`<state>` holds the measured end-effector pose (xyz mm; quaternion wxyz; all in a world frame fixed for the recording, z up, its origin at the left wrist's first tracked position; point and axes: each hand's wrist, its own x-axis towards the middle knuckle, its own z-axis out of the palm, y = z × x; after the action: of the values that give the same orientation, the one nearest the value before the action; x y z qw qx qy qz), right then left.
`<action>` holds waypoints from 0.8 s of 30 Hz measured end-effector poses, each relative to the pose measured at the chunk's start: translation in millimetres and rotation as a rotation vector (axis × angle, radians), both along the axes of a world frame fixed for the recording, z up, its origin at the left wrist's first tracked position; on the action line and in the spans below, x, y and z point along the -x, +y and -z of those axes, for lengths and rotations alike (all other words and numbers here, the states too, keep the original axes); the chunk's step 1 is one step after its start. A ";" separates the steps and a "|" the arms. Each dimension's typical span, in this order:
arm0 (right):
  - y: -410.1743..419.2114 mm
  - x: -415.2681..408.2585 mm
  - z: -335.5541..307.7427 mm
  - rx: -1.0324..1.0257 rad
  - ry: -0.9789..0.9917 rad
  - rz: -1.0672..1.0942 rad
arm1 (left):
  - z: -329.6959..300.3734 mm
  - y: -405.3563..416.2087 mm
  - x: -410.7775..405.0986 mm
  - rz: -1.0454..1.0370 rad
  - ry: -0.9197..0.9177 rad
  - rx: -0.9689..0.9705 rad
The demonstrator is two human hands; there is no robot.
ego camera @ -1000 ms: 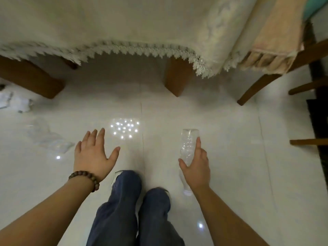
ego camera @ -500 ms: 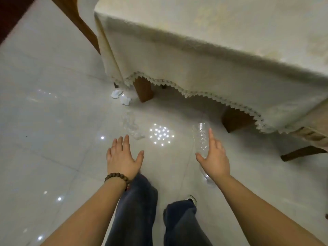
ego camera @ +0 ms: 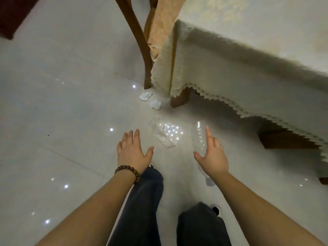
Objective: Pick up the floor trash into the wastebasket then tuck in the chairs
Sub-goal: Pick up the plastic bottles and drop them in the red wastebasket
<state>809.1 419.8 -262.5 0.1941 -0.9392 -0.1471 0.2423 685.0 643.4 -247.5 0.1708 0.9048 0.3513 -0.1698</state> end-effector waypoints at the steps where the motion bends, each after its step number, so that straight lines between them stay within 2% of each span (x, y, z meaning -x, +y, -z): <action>1: 12.9 -3.5 4.6 0.002 -0.001 -0.005 | 6.9 10.9 -3.4 0.002 0.003 0.007; 5: 44.5 -20.8 34.2 0.019 -0.009 -0.017 | 45.6 31.7 -17.2 0.016 0.011 0.062; 9: 55.8 -42.9 94.8 0.026 -0.011 -0.019 | 112.7 32.1 -37.4 0.012 0.031 0.117; 18: 56.7 -84.0 313.9 0.067 0.001 -0.091 | 366.3 41.3 -82.8 -0.029 0.071 0.197; 24: 57.8 -104.4 431.5 0.052 -0.020 -0.125 | 508.2 39.4 -109.9 0.076 0.086 0.189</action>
<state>913.4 477.6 -694.0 0.1525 -0.9352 -0.2011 0.2483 794.9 682.8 -755.7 0.2335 0.8893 0.3060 -0.2470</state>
